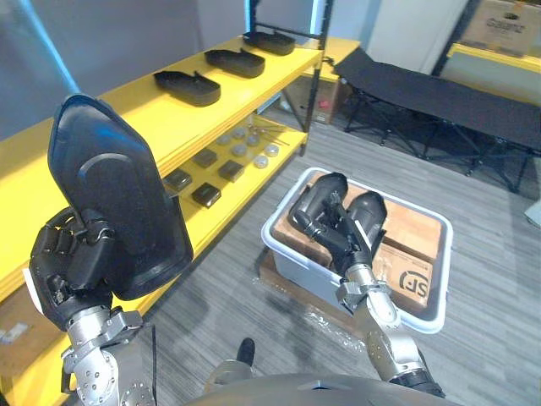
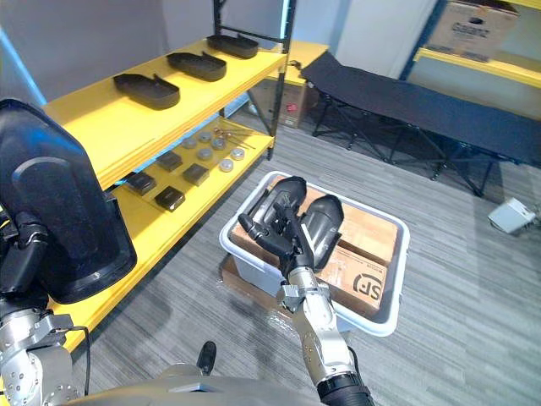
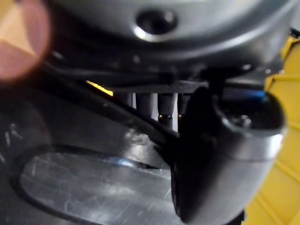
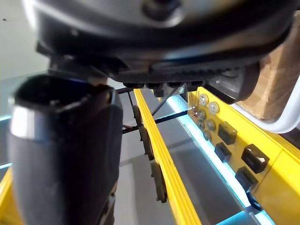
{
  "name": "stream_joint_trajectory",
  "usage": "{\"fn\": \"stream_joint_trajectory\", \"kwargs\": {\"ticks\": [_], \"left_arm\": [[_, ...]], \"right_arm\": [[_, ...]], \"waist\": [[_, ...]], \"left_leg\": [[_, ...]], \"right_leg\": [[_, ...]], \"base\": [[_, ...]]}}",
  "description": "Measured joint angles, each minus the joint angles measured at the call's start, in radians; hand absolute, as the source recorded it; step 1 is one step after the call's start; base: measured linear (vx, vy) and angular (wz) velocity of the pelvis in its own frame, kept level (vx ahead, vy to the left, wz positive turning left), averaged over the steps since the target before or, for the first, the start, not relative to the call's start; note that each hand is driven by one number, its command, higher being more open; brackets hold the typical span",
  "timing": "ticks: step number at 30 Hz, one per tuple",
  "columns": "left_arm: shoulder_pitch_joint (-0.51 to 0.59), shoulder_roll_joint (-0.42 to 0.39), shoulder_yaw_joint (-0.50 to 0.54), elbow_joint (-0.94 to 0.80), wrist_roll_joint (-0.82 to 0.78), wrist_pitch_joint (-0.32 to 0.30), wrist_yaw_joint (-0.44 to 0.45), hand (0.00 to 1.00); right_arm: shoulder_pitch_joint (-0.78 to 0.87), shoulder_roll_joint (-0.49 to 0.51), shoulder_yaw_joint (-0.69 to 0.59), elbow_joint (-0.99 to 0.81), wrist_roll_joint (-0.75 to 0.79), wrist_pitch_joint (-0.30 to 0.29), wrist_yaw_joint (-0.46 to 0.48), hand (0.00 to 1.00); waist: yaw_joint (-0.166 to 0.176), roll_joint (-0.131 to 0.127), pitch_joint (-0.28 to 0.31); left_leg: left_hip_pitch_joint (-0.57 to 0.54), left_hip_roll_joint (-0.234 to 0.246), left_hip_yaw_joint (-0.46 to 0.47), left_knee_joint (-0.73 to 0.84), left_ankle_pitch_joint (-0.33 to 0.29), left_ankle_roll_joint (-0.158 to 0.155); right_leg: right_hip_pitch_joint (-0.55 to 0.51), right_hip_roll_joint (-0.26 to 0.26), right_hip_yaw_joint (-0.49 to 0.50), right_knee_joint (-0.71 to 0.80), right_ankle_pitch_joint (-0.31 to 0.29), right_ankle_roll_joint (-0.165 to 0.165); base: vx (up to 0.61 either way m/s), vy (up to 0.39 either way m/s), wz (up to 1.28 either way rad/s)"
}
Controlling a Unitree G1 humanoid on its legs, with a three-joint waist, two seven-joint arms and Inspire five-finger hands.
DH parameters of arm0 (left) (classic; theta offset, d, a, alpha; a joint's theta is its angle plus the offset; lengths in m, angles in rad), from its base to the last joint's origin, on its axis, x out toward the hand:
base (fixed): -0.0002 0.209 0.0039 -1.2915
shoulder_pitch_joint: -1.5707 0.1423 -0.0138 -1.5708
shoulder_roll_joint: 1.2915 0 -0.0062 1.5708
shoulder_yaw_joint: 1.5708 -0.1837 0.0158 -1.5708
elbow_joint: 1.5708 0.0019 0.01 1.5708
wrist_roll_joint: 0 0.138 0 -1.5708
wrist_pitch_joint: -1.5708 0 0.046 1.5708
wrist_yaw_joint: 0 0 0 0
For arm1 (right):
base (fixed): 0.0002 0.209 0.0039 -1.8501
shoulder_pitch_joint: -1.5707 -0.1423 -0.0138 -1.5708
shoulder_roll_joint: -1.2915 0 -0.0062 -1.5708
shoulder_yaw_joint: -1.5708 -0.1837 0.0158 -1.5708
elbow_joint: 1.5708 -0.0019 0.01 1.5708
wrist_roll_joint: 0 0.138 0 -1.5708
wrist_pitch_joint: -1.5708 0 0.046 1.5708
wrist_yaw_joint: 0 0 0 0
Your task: Walk over and take three plastic housings, then place them on the shelf
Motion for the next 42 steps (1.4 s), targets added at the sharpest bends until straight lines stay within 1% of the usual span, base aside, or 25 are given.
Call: {"fn": "stream_joint_trajectory", "kwargs": {"ticks": [2, 5, 7, 8, 10, 11, 13, 14, 15, 16, 17, 19, 22, 24, 29, 31, 32, 33, 34, 35, 36, 37, 39, 40, 42], "left_arm": [[0.01, -0.003, -0.02, 0.0, -0.029, 0.0, -0.078, 0.0], [0.039, -0.006, -0.019, 0.0, -0.049, -0.001, -0.094, 0.0], [0.048, -0.009, -0.024, 0.0, -0.095, -0.001, -0.095, 0.0], [0.046, -0.01, -0.028, 0.0, -0.106, -0.001, -0.099, 0.0], [0.012, -0.01, -0.063, 0.004, -0.114, 0.001, -0.129, 0.0], [-0.019, -0.01, -0.093, 0.022, -0.114, 0.001, -0.146, 0.0], [-0.053, -0.01, -0.13, 0.052, -0.112, 0.001, -0.16, 0.0], [-0.053, -0.009, -0.136, 0.055, -0.107, 0.001, -0.16, 0.0], [-0.044, -0.006, -0.146, 0.061, -0.104, 0.002, -0.157, 0.0], [-0.04, -0.006, -0.15, 0.065, -0.104, 0.002, -0.153, 0.0], [-0.037, -0.005, -0.152, 0.065, -0.104, 0.002, -0.142, 0.0], [-0.042, 0.004, -0.152, 0.065, -0.103, 0.002, -0.135, 0.0], [-0.044, 0.021, -0.155, 0.065, -0.06, 0.02, -0.128, 0.0], [-0.044, 0.03, -0.169, 0.065, -0.06, 0.046, -0.116, 0.0], [-0.048, 0.028, -0.196, 0.065, -0.054, 0.053, -0.109, 0.0], [-0.057, 0.028, -0.194, 0.065, -0.027, 0.055, -0.111, 0.0], [-0.058, 0.029, -0.193, 0.064, -0.022, 0.056, -0.112, 0.0], [-0.059, 0.031, -0.189, 0.063, -0.021, 0.064, -0.115, 0.0], [-0.067, 0.031, -0.183, 0.061, -0.021, 0.074, -0.118, 0.0], [-0.086, 0.027, -0.181, 0.062, -0.02, 0.079, -0.118, 0.0], [-0.112, 0.024, -0.181, 0.062, -0.01, 0.09, -0.121, 0.0], [-0.147, 0.029, -0.18, 0.062, 0.024, 0.094, -0.131, 0.0], [-0.179, 0.048, -0.173, 0.058, 0.06, 0.094, -0.142, 0.0], [-0.19, 0.058, -0.174, 0.059, 0.066, 0.095, -0.14, 0.0], [-0.197, 0.056, -0.175, 0.06, 0.066, 0.098, -0.126, 0.0]], "right_arm": [[0.051, 0.004, -0.036, -0.009, -0.002, 0.002, -0.02, 1.0], [0.063, 0.004, -0.064, -0.009, -0.029, 0.006, -0.022, 1.0], [0.07, 0.003, -0.087, -0.019, -0.037, 0.005, -0.014, 1.0], [0.075, 0.003, -0.097, -0.025, -0.038, 0.005, -0.011, 1.0], [0.115, 0.002, -0.185, -0.072, -0.04, 0.004, -0.001, 1.0], [0.137, 0.0, -0.245, -0.09, -0.041, -0.002, -0.002, 1.0], [0.148, -0.001, -0.315, -0.094, -0.042, -0.018, -0.002, 1.0], [0.149, -0.001, -0.329, -0.094, -0.044, -0.024, -0.002, 1.0], [0.159, -0.006, -0.344, -0.099, -0.057, -0.044, -0.002, 1.0], [0.169, -0.008, -0.343, -0.1, -0.064, -0.057, -0.002, 1.0], [0.173, -0.007, -0.332, -0.1, -0.074, -0.059, -0.001, 1.0], [0.172, -0.002, -0.307, -0.1, -0.073, -0.059, 0.002, 1.0], [0.166, 0.012, -0.245, -0.1, -0.075, -0.059, 0.037, 1.0], [0.148, 0.016, -0.217, -0.099, -0.077, -0.059, 0.044, 1.0], [0.115, 0.018, -0.201, -0.087, -0.078, -0.062, 0.041, 1.0], [0.096, 0.026, -0.203, -0.083, -0.077, -0.062, 0.025, 1.0], [0.091, 0.032, -0.203, -0.079, -0.078, -0.062, 0.022, 1.0], [0.088, 0.04, -0.203, -0.077, -0.079, -0.062, 0.01, 1.0], [0.088, 0.043, -0.205, -0.077, -0.083, -0.062, -0.008, 1.0], [0.085, 0.044, -0.208, -0.078, -0.109, -0.061, -0.026, 1.0], [0.086, 0.043, -0.218, -0.077, -0.119, -0.061, -0.044, 1.0], [0.086, 0.048, -0.225, -0.077, -0.119, -0.058, -0.058, 1.0], [0.081, 0.069, -0.242, -0.077, -0.119, -0.058, -0.063, 1.0], [0.077, 0.082, -0.244, -0.077, -0.12, -0.059, -0.061, 1.0], [0.074, 0.087, -0.247, -0.078, -0.122, -0.061, -0.044, 1.0]], "waist": [[0.003, -0.012, 0.005], [0.025, -0.009, 0.009], [0.018, 0.011, 0.032], [0.011, 0.015, 0.04], [-0.046, 0.026, 0.066], [-0.061, 0.035, 0.073], [-0.07, 0.034, 0.084], [-0.071, 0.042, 0.087], [-0.069, 0.067, 0.085], [-0.079, 0.076, 0.079], [-0.083, 0.079, 0.077], [-0.083, 0.081, 0.076], [-0.082, 0.048, 0.097], [-0.079, 0.04, 0.102], [-0.059, 0.045, 0.126], [-0.061, 0.025, 0.142], [-0.056, 0.02, 0.144], [-0.047, 0.019, 0.145], [-0.05, 0.012, 0.143], [-0.06, 0.01, 0.144], [-0.068, 0.014, 0.144], [-0.077, 0.02, 0.142], [-0.08, -0.001, 0.153], [-0.085, -0.01, 0.155], [-0.092, 0.0, 0.16]], "left_leg": [[-0.005, -0.023, -0.061, 0.0, 0.008, 0.0], [-0.006, -0.024, -0.078, 0.002, 0.019, -0.009], [-0.035, -0.02, -0.049, 0.036, 0.013, 0.009], [-0.048, -0.014, 0.001, 0.054, -0.003, 0.034], [-0.092, 0.029, 0.247, 0.121, -0.072, 0.139], [-0.101, 0.055, 0.37, 0.144, -0.115, 0.158], [-0.114, 0.093, 0.522, 0.177, -0.153, 0.14], [-0.117, 0.104, 0.543, 0.204, -0.149, 0.139], [-0.103, 0.109, 0.545, 0.217, -0.124, 0.105], [-0.098, 0.107, 0.538, 0.202, -0.078, 0.088], [-0.087, 0.099, 0.538, 0.188, -0.038, 0.085], [-0.086, 0.094, 0.542, 0.186, -0.021, 0.09], [-0.085, 0.079, 0.548, 0.189, -0.015, 0.086], [-0.085, 0.072, 0.546, 0.191, -0.017, 0.087], [-0.066, 0.052, 0.536, 0.224, -0.067, 0.082], [-0.074, 0.024, 0.536, 0.23, -0.084, 0.088], [-0.082, 0.023, 0.535, 0.268, -0.102, 0.11], [-0.1, 0.023, 0.533, 0.368, -0.162, 0.115], [-0.106, 0.013, 0.533, 0.406, -0.209, 0.105], [-0.108, 0.006, 0.523, 0.418, -0.233, 0.112], [-0.108, -0.003, 0.508, 0.413, -0.238, 0.117], [-0.106, -0.01, 0.49, 0.402, -0.24, 0.124], [-0.077, -0.027, 0.481, 0.367, -0.246, 0.133], [-0.051, -0.038, 0.472, 0.339, -0.251, 0.141], [-0.009, -0.039, 0.453, 0.303, -0.252, 0.143]], "right_leg": [[-0.007, 0.006, 0.019, 0.058, -0.064, -0.002], [-0.007, 0.013, -0.005, 0.087, -0.081, -0.007], [0.009, 0.018, -0.043, 0.111, -0.085, -0.004], [0.019, 0.018, -0.068, 0.111, -0.085, -0.004], [0.069, 0.017, -0.179, 0.085, -0.081, 0.002], [0.097, 0.016, -0.226, 0.07, -0.081, 0.002], [0.113, -0.007, -0.275, 0.056, -0.103, -0.014], [0.114, -0.011, -0.28, 0.068, -0.113, -0.014], [0.115, -0.012, -0.275, 0.098, -0.14, 0.0], [0.114, -0.013, -0.273, 0.114, -0.149, 0.003], [0.114, -0.017, -0.269, 0.128, -0.157, 0.01], [0.11, -0.025, -0.261, 0.135, -0.153, 0.021], [0.101, -0.04, -0.222, 0.154, -0.151, 0.027], [0.099, -0.046, -0.204, 0.161, -0.151, 0.027], [0.142, -0.061, -0.2, 0.155, -0.159, 0.026], [0.144, -0.095, -0.21, 0.155, -0.192, 0.014], [0.145, -0.107, -0.21, 0.158, -0.195, 0.013], [0.157, -0.115, -0.208, 0.159, -0.199, 0.006], [0.171, -0.128, -0.216, 0.173, -0.206, -0.008], [0.153, -0.139, -0.214, 0.247, -0.195, -0.023], [0.099, -0.167, -0.196, 0.366, -0.171, -0.064], [0.02, -0.197, -0.162, 0.518, -0.108, -0.108], [-0.058, -0.228, -0.091, 0.664, 0.001, -0.099], [-0.111, -0.234, -0.033, 0.749, 0.014, -0.083], [-0.172, -0.208, 0.004, 0.778, -0.06, -0.056]], "base": [[-0.01, -0.1, 1.25], [-0.03, -0.078, 0.33], [-0.07, -0.084, 0.5], [-0.06, -0.078, 1.1], [-0.06, -0.063, 1.81], [-0.06, -0.037, 1.72], [-0.05, 0.035, 1.09], [0.0, 0.046, 0.53], [0.02, 0.006, 0.26], [0.07, 0.009, 0.15], [0.07, 0.006, 0.07], [0.08, 0.004, -0.05], [0.09, 0.01, 0.03], [0.06, 0.017, 0.06], [0.0, 0.03, 0.06], [-0.02, 0.102, 0.24], [0.05, 0.138, 0.03], [0.12, 0.158, -0.04], [0.14, 0.121, 0.09], [0.15, 0.149, 0.35], [0.15, 0.169, 0.54], [0.15, 0.19, 0.53], [0.19, 0.173, 0.25], [0.27, 0.174, 0.08], [0.23, 0.134, 0.12]]}}
